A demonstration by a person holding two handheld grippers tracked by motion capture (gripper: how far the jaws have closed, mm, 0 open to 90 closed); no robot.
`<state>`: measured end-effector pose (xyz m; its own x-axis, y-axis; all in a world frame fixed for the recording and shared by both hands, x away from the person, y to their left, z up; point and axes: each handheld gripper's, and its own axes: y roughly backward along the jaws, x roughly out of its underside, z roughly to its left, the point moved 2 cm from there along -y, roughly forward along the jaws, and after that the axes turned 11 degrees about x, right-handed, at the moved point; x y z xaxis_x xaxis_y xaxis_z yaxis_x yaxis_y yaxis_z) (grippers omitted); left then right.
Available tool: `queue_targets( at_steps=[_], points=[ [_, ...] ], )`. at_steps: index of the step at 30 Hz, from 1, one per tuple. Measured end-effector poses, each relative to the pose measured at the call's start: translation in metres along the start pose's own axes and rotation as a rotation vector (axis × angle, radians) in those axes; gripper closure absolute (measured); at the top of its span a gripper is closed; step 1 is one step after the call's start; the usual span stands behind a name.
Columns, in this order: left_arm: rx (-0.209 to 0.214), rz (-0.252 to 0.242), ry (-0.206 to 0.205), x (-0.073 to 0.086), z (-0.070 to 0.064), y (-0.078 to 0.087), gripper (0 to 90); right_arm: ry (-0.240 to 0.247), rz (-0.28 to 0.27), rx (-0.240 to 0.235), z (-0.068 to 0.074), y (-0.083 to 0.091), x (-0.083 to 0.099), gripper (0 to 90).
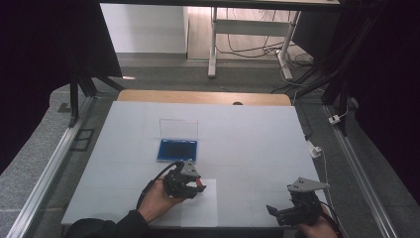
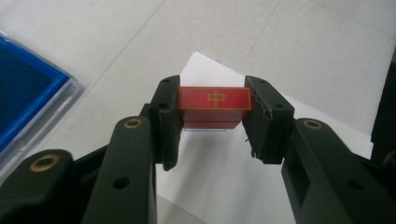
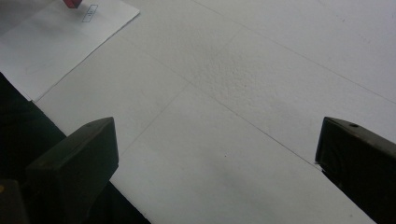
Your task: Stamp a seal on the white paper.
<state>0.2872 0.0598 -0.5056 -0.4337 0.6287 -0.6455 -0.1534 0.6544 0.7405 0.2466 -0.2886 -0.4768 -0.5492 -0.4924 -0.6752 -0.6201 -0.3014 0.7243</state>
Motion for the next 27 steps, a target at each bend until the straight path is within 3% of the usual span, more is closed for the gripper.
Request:
queue_targets(
  at_steps=[13,27],
  points=[
    [-0.001,-0.029,0.027,0.003,0.009,0.015,58.4,-0.014,-0.003,-0.002,-0.001,0.001,0.0,0.0],
    [-0.036,-0.075,0.074,0.009,0.028,0.038,58.4,-0.01,-0.001,-0.004,-0.001,0.0,0.0,0.0]
  ],
)
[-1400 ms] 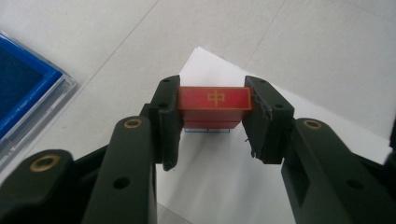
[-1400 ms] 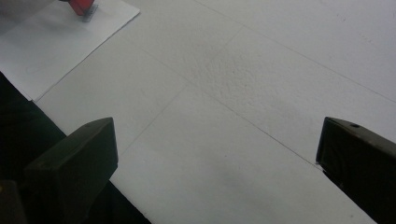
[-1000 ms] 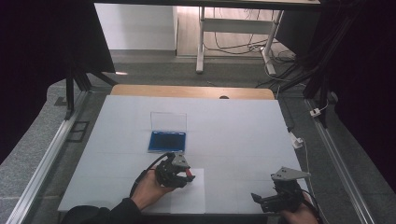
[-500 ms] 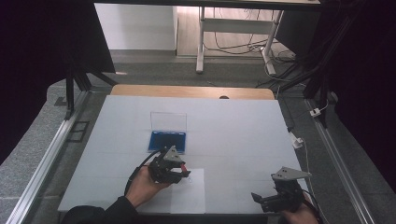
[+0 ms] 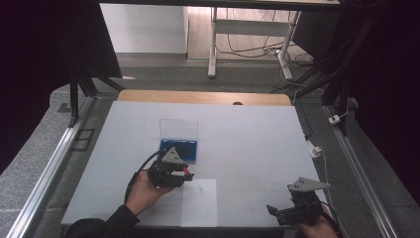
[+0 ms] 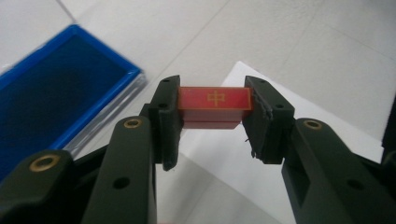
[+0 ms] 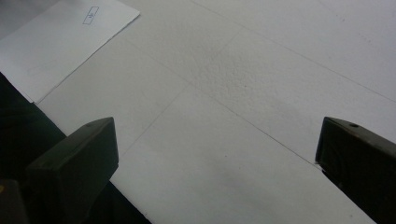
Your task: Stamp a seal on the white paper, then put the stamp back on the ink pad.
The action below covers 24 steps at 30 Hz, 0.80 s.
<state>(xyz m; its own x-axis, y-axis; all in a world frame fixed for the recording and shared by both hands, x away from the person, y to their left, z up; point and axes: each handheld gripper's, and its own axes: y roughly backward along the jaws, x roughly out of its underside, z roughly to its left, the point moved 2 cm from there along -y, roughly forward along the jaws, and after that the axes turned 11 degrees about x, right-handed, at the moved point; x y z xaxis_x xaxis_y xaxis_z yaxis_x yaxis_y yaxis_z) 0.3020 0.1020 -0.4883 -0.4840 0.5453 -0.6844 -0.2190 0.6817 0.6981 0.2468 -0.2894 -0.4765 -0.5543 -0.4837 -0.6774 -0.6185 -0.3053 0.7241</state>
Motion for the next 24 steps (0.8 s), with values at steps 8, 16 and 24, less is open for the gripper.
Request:
queue_targets(
  at_steps=[8,16,24],
  points=[
    [-0.04,-0.032,0.036,0.001,0.013,0.013,58.4,0.001,0.001,0.0,0.0,0.0,0.0,0.0],
    [-0.075,-0.05,0.068,0.001,0.03,0.021,58.3,0.0,0.004,0.001,0.0,0.0,0.0,0.0],
    [-0.107,-0.059,0.09,-0.001,0.045,0.02,58.3,0.003,0.008,0.003,0.001,-0.001,0.0,0.0]
  ],
)
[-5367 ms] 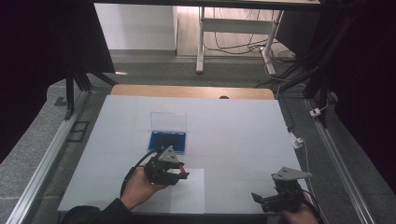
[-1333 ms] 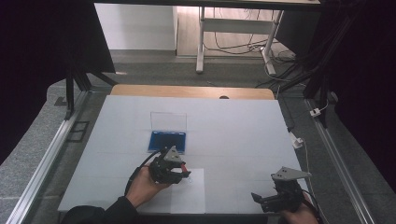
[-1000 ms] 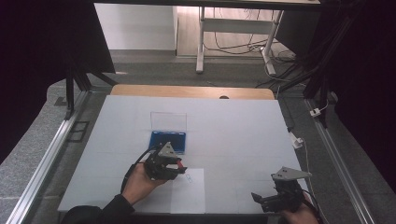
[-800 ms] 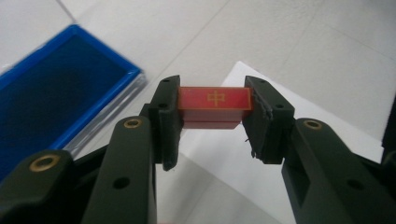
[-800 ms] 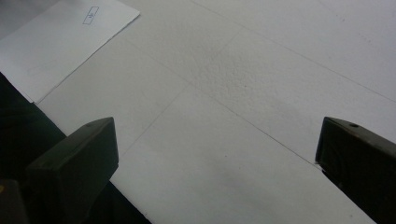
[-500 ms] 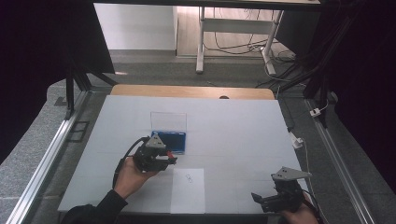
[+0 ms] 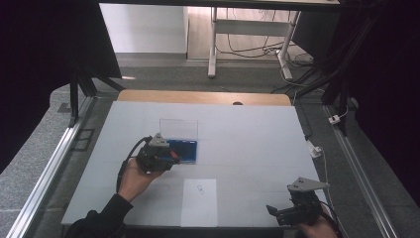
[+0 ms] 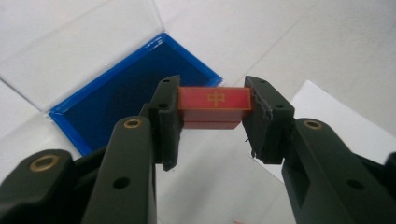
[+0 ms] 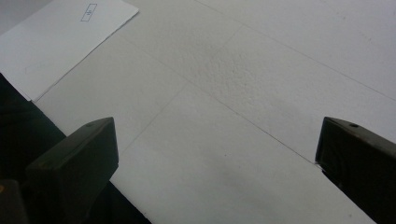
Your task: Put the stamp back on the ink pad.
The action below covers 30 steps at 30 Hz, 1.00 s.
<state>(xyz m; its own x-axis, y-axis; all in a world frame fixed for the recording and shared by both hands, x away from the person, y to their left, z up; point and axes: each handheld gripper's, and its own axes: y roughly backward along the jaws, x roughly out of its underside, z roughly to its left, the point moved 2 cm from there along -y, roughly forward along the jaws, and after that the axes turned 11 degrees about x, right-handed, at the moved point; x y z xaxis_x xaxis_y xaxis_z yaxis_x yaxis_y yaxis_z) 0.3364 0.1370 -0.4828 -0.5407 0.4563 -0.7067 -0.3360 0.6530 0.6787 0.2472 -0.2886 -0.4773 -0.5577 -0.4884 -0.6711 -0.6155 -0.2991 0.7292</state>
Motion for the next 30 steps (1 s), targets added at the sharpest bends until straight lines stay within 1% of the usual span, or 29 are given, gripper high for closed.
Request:
queue_targets(
  at_steps=[8,11,19,25,30],
  points=[
    [-0.033,0.004,0.017,-0.003,0.016,-0.006,58.3,0.004,0.01,0.005,0.0,0.0,0.0,0.0],
    [-0.042,0.004,0.031,-0.004,0.021,-0.008,58.3,0.005,0.011,0.004,0.0,-0.001,0.0,0.0],
    [-0.055,0.001,0.054,-0.011,0.036,-0.016,58.3,0.005,0.01,0.004,0.0,-0.001,0.0,0.0],
    [-0.061,0.009,0.067,-0.014,0.044,-0.022,58.3,0.002,0.011,0.003,0.0,-0.001,0.0,0.0],
    [-0.063,0.017,0.068,-0.016,0.048,-0.027,58.3,0.002,0.011,0.002,0.0,-0.001,0.0,0.0]
  ],
)
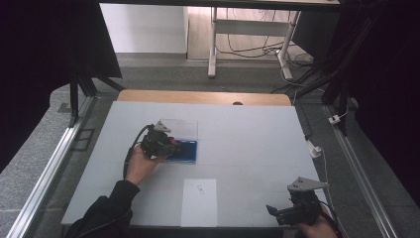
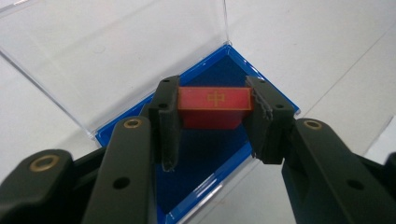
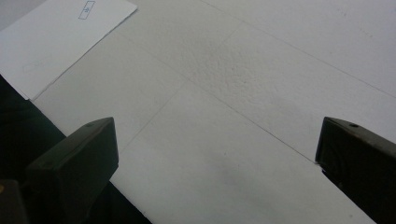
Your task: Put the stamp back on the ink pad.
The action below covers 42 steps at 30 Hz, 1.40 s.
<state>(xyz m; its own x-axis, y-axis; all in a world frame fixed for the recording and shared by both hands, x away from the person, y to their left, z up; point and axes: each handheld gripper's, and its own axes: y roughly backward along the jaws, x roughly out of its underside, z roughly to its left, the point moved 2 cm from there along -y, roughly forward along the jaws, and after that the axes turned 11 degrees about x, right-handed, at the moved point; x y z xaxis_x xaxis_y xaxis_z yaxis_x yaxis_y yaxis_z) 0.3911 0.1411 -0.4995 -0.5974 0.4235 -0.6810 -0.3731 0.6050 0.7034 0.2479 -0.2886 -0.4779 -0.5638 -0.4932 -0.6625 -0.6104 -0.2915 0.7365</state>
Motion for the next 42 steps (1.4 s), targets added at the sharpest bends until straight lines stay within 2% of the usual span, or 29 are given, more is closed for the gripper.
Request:
queue_targets(
  at_steps=[17,23,34,42],
  points=[
    [-0.011,0.029,0.008,-0.004,0.009,-0.017,58.3,-0.004,0.002,-0.003,0.0,0.0,0.0,0.0],
    [-0.026,0.064,-0.008,-0.003,0.008,-0.024,58.3,-0.002,0.001,-0.003,0.0,0.0,0.0,0.0],
    [-0.021,0.055,-0.003,-0.003,0.009,-0.024,57.5,0.001,0.0,-0.001,0.0,0.0,0.0,0.0],
    [0.014,0.026,0.016,-0.006,0.007,-0.017,43.5,0.001,-0.005,0.0,0.0,0.001,0.0,0.0]
  ],
)
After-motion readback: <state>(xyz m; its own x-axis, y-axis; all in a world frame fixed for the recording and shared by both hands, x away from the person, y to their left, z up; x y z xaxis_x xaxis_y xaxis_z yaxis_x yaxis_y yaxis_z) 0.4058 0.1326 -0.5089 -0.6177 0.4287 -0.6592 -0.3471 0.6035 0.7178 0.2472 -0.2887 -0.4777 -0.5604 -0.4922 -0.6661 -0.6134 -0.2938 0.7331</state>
